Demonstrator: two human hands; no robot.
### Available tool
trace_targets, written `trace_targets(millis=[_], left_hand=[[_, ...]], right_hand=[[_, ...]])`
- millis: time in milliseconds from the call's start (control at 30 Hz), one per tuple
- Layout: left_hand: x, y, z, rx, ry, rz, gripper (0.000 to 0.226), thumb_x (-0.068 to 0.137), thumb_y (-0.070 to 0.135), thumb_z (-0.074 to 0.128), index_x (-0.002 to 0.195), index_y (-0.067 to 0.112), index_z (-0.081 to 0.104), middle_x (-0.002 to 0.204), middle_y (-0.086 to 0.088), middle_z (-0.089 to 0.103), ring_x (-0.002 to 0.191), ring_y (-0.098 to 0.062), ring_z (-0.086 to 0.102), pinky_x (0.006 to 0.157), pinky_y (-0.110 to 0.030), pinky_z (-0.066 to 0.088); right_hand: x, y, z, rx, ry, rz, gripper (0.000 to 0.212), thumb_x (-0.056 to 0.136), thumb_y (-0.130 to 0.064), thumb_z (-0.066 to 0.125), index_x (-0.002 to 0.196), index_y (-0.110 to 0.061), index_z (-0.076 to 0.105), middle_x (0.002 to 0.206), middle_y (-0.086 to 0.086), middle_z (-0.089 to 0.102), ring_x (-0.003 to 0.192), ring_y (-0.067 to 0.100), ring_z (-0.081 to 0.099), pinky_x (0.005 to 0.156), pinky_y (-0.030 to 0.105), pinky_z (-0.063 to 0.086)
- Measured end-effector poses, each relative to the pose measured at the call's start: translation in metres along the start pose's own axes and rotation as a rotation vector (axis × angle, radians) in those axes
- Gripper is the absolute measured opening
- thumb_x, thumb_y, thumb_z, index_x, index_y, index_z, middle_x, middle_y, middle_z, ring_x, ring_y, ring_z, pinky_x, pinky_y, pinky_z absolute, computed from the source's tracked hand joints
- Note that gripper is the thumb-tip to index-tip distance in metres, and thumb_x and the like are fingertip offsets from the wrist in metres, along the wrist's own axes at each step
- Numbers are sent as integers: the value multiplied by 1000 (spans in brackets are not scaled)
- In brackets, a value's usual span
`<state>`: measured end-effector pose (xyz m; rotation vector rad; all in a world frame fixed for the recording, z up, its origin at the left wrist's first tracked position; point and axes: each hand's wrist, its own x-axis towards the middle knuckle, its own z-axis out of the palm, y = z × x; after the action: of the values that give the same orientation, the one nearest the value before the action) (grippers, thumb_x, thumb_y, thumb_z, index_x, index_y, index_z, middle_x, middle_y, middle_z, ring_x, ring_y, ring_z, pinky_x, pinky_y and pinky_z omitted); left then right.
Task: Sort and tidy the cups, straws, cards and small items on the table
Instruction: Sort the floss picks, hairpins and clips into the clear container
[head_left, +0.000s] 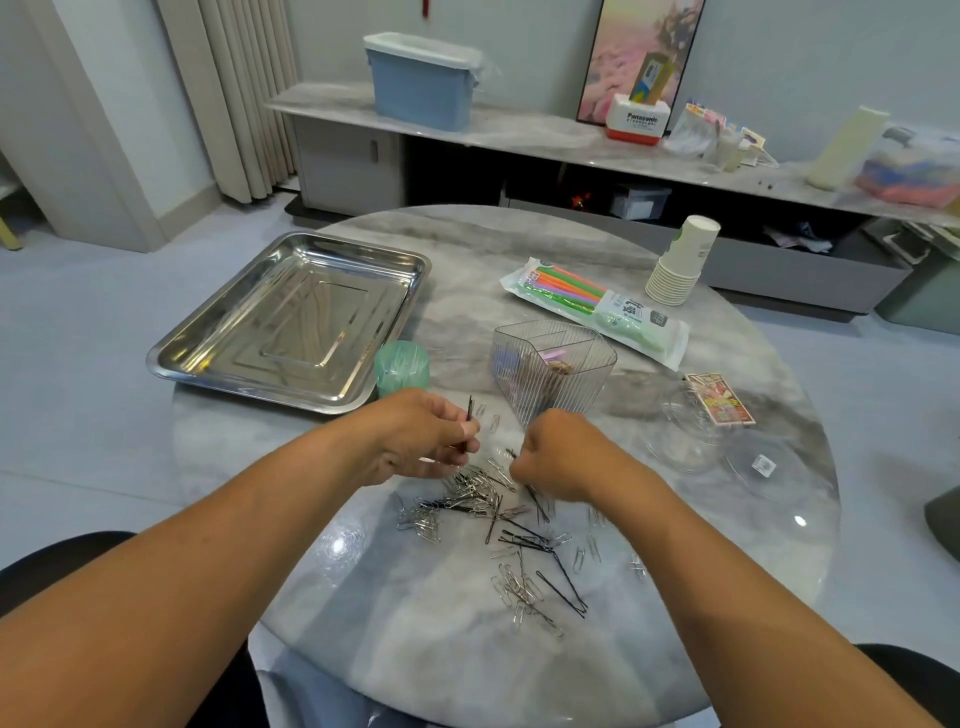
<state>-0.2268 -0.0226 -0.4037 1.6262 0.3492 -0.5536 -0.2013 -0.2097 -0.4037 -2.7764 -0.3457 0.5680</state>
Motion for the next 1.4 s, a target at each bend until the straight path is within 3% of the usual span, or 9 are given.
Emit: trace_targets(millis=[200,367,667,800,900,1000,1100,1233,1400], left_hand=[[-2,2,9,-284,-78,26,9,99,-4,56,104,2,61,93,-17,72,82,-24,75,73,-34,64],[-2,1,19,-288,-84,142,11,97,-3,60,107,0,64,101,-22,75,90,-26,76,73,-30,64],[0,-1,24,-219,82,403,16,92,-9,65,99,2,73,87,-15,77,81,-21,76,74,-24,61],[0,8,26,-56,188,587,30,90,-10,66,109,13,70,81,-6,76,74,-11,75,69,-19,58],[0,18,24,143,239,716,57,89,-2,71,136,27,58,86,0,78,80,-11,76,79,-21,59],[4,28,22,199,192,734,78,89,8,75,153,33,39,93,5,78,86,-6,74,82,-17,57],[10,29,13,509,209,601,62,87,16,79,142,30,55,102,8,71,85,-4,66,77,-19,55],[11,11,0,1020,65,347,46,81,22,85,123,28,69,100,11,64,86,-9,61,69,-22,47],[13,-6,1,1187,48,303,44,77,34,85,117,37,69,97,14,57,89,-12,57,75,-28,48]], right_hand=[[-6,2,-31,796,10,-30,14,87,-10,70,74,-13,68,72,3,74,60,8,56,52,21,43],[-4,0,-20,965,50,-1,13,91,-11,73,79,-8,68,60,0,64,51,5,55,51,20,46],[-3,-8,-16,1192,108,-101,5,88,-3,76,85,1,75,73,15,72,63,17,69,62,21,58],[-4,-13,-25,1122,219,-152,7,85,-1,78,89,4,73,73,17,73,59,15,68,57,19,55],[-6,-15,-38,993,264,-208,8,90,-5,74,89,3,73,74,15,74,64,22,69,64,27,61],[-5,-10,-52,668,472,-301,9,91,-12,73,84,-7,74,71,4,71,63,15,68,64,27,56],[1,5,-69,214,746,-305,9,94,-18,71,98,-12,77,96,3,67,87,21,63,78,37,51],[13,25,-78,-218,607,-236,21,96,-29,68,113,-22,77,112,4,64,107,28,56,84,39,43],[13,19,-73,-383,485,-175,28,103,-34,55,128,-32,69,121,1,62,113,27,55,95,43,37]])
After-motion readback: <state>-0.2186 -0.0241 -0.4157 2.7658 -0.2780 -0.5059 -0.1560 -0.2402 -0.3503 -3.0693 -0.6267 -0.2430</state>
